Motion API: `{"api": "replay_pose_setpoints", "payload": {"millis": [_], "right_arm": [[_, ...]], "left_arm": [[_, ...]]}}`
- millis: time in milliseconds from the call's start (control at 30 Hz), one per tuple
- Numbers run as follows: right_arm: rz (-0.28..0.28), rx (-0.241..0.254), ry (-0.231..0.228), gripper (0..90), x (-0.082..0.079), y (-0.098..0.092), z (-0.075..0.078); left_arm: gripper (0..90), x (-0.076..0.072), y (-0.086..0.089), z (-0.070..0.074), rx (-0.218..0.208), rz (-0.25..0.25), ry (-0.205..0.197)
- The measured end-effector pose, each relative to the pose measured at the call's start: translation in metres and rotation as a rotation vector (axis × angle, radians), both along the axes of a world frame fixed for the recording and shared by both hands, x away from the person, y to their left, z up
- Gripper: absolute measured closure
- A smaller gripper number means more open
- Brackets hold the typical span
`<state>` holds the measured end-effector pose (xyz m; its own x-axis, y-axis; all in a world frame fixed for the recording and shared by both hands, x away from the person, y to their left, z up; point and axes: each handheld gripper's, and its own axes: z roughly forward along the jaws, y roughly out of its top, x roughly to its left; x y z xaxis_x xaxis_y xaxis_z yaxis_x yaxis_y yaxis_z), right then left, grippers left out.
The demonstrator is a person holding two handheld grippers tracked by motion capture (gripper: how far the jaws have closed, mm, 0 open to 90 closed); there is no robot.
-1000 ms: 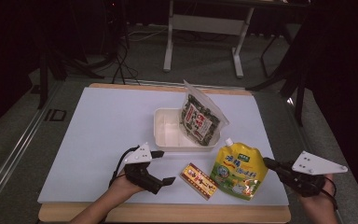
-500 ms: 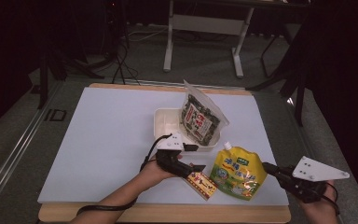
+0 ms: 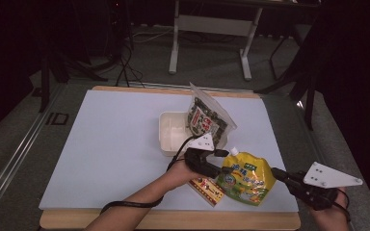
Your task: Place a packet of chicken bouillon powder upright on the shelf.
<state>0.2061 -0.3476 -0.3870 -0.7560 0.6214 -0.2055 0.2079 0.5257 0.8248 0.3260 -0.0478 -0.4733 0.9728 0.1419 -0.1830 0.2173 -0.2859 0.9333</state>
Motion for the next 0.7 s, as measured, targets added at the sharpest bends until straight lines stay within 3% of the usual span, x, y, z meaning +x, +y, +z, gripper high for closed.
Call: {"api": "replay_pose_setpoints", "payload": {"millis": [167,333,367,467,533,633,700], "right_arm": [[0.01,0.006,0.002,90.0,0.0013,0.0012,0.0002],[0.005,0.008,0.003,90.0,0.0023,0.0005,-0.0012],[0.001,0.006,0.007,90.0,0.0027,-0.0002,-0.0019],[-0.027,0.014,0.008,88.2,0.0051,-0.0029,-0.0046],[-0.03,0.021,0.008,84.1,0.0057,-0.0039,-0.0049],[-0.049,0.046,0.002,65.1,0.0086,-0.0064,-0.0064],[-0.072,0.051,-0.005,61.3,0.0101,-0.007,-0.0074]], "left_arm": [[63.1,0.0051,-0.0084,0.0022,-0.005,-0.047,0.013],[72.7,0.0066,-0.0101,0.0021,0.0,-0.058,0.012],[72.7,0.006,-0.0095,0.0029,0.01,-0.067,-0.003],[84.4,0.0045,-0.008,0.0037,0.013,-0.085,-0.008],[88.0,0.004,-0.0079,0.0036,0.014,-0.086,-0.005],[88.5,0.0035,-0.0069,0.0029,0.007,-0.101,-0.011],[88.7,0.0032,-0.0064,0.0027,0.007,-0.101,-0.013]]}}
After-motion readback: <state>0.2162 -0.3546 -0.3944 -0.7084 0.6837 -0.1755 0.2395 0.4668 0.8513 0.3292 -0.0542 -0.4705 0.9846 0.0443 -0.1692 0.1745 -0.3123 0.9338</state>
